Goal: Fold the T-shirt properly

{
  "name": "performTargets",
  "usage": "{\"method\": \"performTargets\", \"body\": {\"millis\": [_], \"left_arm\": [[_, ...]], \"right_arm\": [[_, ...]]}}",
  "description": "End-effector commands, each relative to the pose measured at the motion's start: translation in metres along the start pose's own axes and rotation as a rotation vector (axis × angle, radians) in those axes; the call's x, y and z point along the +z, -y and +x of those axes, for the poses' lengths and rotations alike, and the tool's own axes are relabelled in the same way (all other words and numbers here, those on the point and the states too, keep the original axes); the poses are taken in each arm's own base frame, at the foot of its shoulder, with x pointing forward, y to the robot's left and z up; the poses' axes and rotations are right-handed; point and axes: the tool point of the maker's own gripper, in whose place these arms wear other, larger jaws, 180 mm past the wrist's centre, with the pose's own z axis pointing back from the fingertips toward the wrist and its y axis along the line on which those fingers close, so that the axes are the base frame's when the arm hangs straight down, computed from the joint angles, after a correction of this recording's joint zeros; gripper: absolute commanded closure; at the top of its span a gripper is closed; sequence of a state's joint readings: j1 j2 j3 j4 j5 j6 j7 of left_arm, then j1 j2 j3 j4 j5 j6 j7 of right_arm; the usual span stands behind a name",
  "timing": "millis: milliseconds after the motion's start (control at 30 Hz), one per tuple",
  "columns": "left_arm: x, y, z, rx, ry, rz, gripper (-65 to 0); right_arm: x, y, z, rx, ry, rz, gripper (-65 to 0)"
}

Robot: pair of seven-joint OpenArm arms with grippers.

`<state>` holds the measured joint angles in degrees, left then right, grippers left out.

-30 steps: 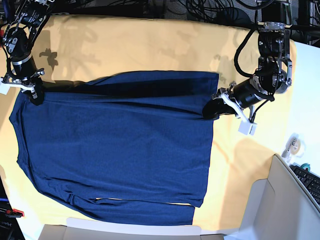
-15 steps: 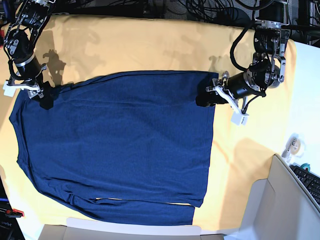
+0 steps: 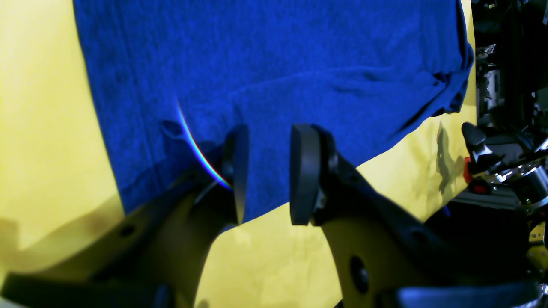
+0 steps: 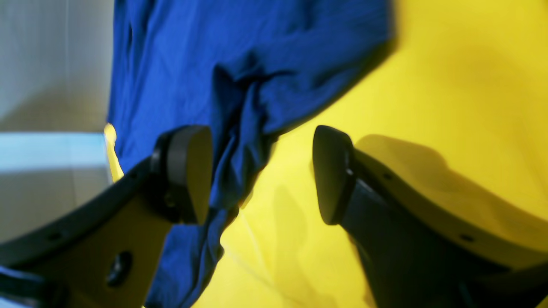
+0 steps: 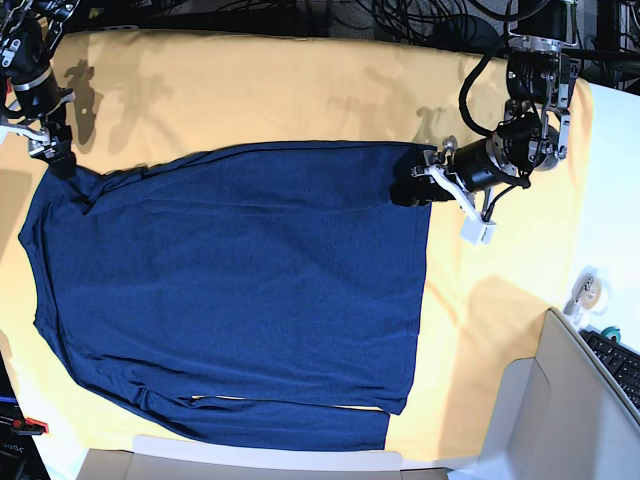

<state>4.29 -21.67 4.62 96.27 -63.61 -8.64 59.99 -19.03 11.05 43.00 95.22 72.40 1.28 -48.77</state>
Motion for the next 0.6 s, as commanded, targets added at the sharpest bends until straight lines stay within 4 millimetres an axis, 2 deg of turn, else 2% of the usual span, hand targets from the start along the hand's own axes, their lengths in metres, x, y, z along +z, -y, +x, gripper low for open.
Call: {"method": "performTargets", "body": {"millis": [0,100,167,233,300,400,567], "left_arm": [[0.005,0.003,0.007,-0.017,0.023,-0.013,-17.0],[0.007,0.012,0.008,-0.036,0.028,-0.028,-17.0],[0.008,0.015,0.009,-0.047,0.032,-0.034,-17.0],[0.009,0.016,0.008,-0.049,0.020,-0.032,-17.0],[0.009,0.015,0.003,-0.049,-0.010,-0.030,-17.0],[0.010,0.015,0.001,-0.050,-0.023,-0.030,-17.0],[0.010,0.015,0.000,-0.050,-0.028,-0.030,-17.0]], "right_arm": [[0.002,-0.007,0.016,0.009,0.043,0.030,-36.8],[-0.004,0.017,0.022,-0.091,0.073,-0.036,-36.8],[-0.010,0.035,0.019,-0.181,0.073,-0.092,-36.8],[-0.016,0.044,0.014,-0.254,0.061,-0.109,-36.8],[-0.025,0.046,0.002,-0.290,0.034,-0.109,-36.8],[-0.033,0.043,-0.003,-0.307,0.021,-0.101,-36.8],[-0.046,0.039,-0.002,-0.341,0.021,-0.084,-36.8]]}}
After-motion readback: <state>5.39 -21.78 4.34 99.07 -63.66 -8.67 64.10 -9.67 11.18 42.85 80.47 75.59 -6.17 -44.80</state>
